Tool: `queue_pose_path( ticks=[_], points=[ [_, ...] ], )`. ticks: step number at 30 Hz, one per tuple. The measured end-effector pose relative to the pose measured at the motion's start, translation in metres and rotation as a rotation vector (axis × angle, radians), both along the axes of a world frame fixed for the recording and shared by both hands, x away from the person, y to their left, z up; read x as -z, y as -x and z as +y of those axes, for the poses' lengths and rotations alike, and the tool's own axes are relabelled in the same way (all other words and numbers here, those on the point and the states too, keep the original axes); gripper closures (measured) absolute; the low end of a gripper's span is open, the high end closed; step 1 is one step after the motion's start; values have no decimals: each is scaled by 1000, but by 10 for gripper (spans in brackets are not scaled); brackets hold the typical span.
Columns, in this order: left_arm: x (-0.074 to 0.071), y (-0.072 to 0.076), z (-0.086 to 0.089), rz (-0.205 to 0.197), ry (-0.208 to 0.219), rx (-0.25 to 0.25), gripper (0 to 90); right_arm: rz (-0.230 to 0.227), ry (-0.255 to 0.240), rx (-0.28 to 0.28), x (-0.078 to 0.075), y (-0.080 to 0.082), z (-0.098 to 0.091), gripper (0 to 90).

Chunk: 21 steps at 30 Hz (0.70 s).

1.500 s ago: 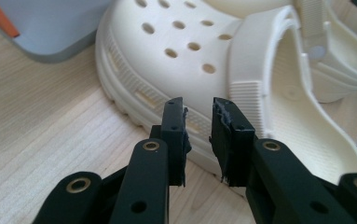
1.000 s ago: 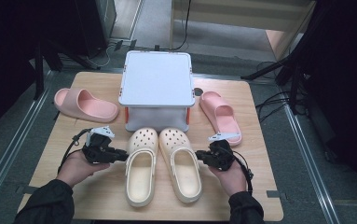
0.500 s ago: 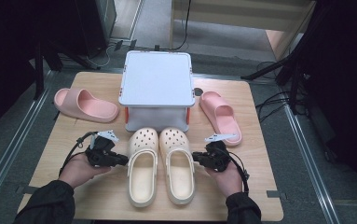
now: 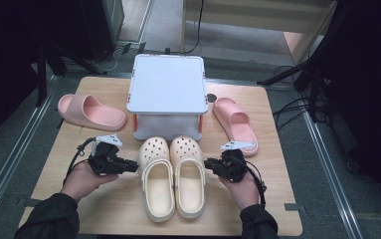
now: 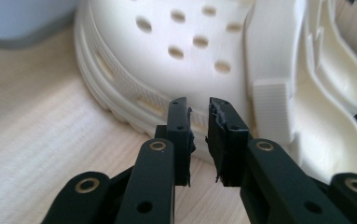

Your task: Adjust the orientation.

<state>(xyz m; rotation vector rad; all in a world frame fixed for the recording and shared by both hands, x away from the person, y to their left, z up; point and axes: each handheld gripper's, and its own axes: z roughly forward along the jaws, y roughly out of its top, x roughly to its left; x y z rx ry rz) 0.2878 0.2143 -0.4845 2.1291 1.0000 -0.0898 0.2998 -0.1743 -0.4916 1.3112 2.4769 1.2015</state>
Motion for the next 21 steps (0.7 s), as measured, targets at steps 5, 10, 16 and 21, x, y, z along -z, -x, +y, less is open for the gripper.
queue_pose_path(
  ticks=[5,10,16,21],
  points=[
    [-13,-5,-1,-23,2,-8,823,-42,-51,1,-21,12,-2,707],
    [-26,-11,-5,-57,-7,3,845,-58,-69,-17,-38,27,2,662],
    [-45,-26,-10,-20,39,25,851,-74,-62,-81,-42,42,16,615],
    [-64,-37,-12,-53,26,7,848,-65,-64,-112,-39,53,27,602]
  ],
)
